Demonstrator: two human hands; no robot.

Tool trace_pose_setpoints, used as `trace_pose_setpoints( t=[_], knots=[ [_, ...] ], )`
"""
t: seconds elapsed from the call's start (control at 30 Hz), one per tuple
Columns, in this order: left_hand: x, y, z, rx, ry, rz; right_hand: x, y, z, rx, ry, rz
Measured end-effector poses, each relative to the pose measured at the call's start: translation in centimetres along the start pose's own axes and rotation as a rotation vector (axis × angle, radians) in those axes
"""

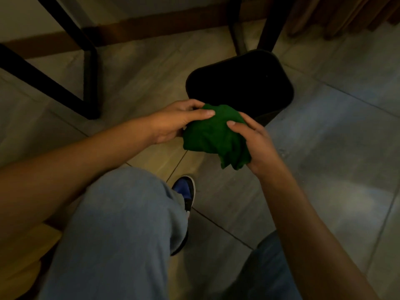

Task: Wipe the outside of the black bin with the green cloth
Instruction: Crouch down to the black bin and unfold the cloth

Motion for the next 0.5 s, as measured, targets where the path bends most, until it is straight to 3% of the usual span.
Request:
trace_pose_setpoints(
  t=[0.2,0.33,0.5],
  knots=[
    [-1.2,2.2,-3.1,0.018,0.133,-0.170,-2.4,-1.3,2.1,-0.044,0.076,0.064],
    [-1.5,3.6,-4.7,0.182,0.054,-0.202,-3.3,-2.3,3.3,-0.115,0.121,0.115],
    [-2.4,4.9,-4.2,0.112,-0.040,-0.293,-3.7,-2.9,3.5,-0.174,0.179,0.201]
  ],
)
Point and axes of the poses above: each hand's wrist, its own x-axis towards the middle knuckle, its own z-axis out of the back of the hand, y = z × x, the point moved 5 cm from there along x, towards the middle knuckle, and after that the axes turned 13 degrees about z, right-handed, at the moved point
